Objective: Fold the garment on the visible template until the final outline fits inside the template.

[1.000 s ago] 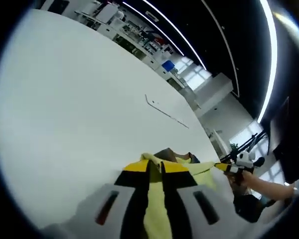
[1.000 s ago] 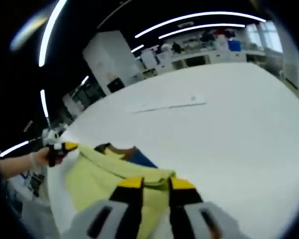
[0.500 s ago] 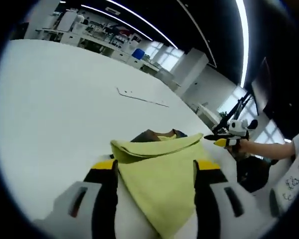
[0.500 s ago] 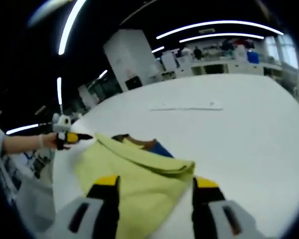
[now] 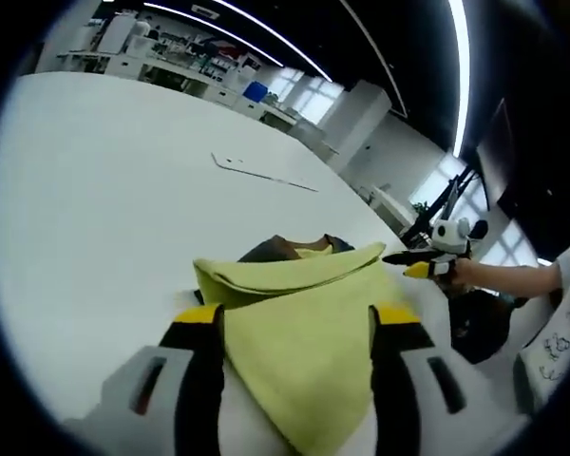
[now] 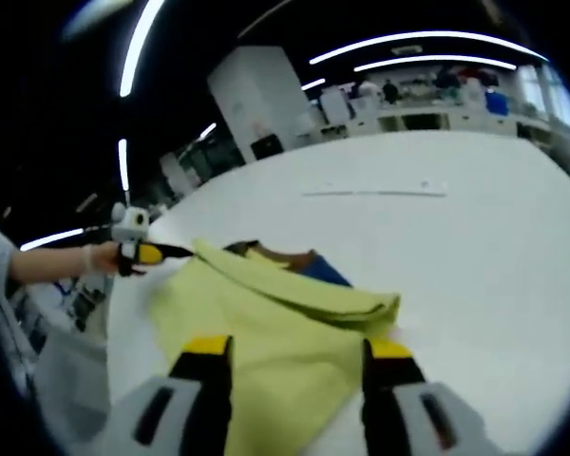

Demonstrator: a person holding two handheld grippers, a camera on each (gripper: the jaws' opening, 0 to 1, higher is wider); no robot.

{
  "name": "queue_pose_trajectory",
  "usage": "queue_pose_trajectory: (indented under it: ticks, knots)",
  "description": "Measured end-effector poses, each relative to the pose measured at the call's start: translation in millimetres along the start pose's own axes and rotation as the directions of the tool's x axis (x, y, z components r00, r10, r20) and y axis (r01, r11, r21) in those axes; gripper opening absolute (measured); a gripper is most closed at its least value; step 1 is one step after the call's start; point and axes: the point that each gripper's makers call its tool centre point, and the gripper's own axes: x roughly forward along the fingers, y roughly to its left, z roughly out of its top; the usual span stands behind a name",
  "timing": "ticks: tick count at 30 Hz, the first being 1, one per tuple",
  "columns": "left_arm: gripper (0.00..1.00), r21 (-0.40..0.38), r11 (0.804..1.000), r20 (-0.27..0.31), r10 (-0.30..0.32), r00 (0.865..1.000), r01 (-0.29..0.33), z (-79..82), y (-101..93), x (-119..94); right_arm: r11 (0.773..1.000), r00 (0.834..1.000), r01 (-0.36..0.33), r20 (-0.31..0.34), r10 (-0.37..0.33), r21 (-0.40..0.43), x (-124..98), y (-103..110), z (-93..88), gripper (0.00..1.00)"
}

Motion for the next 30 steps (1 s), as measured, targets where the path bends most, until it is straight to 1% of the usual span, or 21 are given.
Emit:
queue_pose_trajectory:
  ticks: [1,3,4,8,10,12,13,15,16,17,19,20,23,25,29,30]
  knots:
    - [0.58,0.0,1.0,0.0,0.001,1.0,-0.001,-0.2,-0.1,1,1.0,1.0,0.001,-0.003,-0.001,0.002,3,-4,-0.5,0.52]
    - [0.58,-0.004,1.0,-0.003,0.007,1.0,-0.007,0.1,3.0,4,1.0,1.0,0.001,-0.008,-0.001,0.006,5,-6,-1.4,0.52]
    - [0.58,-0.006,1.0,-0.007,0.008,1.0,-0.008,-1.0,1.2,6,1.0,1.0,-0.001,-0.009,0.001,0.005,6,-6,-1.3,0.51]
    - [0.58,-0.009,1.0,-0.001,0.007,1.0,-0.007,1.6,-0.2,11,1.0,1.0,-0.002,-0.004,0.002,0.005,14,-12,4.4,0.51]
    - [0.59,-0.011,1.0,0.006,0.001,1.0,-0.001,5.0,-2.7,14,1.0,1.0,-0.001,0.002,0.001,-0.002,18,-14,9.6,0.51]
    - [0.6,-0.015,1.0,0.026,0.001,1.0,-0.001,11.7,-1.9,17,1.0,1.0,0.006,0.011,-0.006,-0.003,20,-16,13.3,0.52]
    - [0.61,-0.021,1.0,0.039,0.003,0.999,-0.002,16.8,2.3,19,1.0,1.0,0.011,0.014,-0.011,-0.004,21,-19,14.7,0.53]
    - [0.64,-0.04,0.999,0.06,0.028,0.998,-0.026,22.8,9.6,21,1.0,1.0,0.028,0.01,-0.028,0.001,24,-25,16.0,0.53]
    - [0.65,-0.046,0.999,0.062,0.031,0.998,-0.028,23.6,11.6,22,0.999,0.999,0.033,0.01,-0.033,0.007,24,-26,16.3,0.53]
    - [0.66,-0.05,0.998,0.063,0.039,0.997,-0.036,24.2,14.4,22,0.999,0.999,0.04,0.01,-0.04,0.018,26,-30,16.9,0.54]
    - [0.71,-0.043,0.997,0.067,0.067,0.996,-0.064,25.0,20.9,22,0.999,0.999,0.051,0.01,-0.051,0.009,27,-32,17.4,0.53]
    - [0.72,-0.044,0.997,0.068,0.066,0.995,-0.063,25.1,21.4,22,0.998,0.998,0.056,0.007,-0.056,0.013,27,-32,17.1,0.53]
    - [0.71,-0.045,0.997,0.063,0.058,0.996,-0.055,24.0,22.2,21,0.998,0.999,0.053,0.007,-0.053,0.022,27,-34,18.1,0.52]
    - [0.71,-0.037,0.997,0.055,0.063,0.997,-0.061,22.1,23.8,20,0.998,0.998,0.055,0.004,-0.055,0.014,27,-34,17.5,0.52]
    - [0.7,-0.039,0.998,0.054,0.056,0.997,-0.054,21.0,23.4,17,0.999,0.999,0.051,0.011,-0.051,0.016,25,-32,19.5,0.51]
    - [0.7,-0.037,0.998,0.053,0.054,0.997,-0.052,20.4,20.8,16,0.999,0.999,0.051,0.014,-0.051,0.014,22,-30,21.0,0.51]
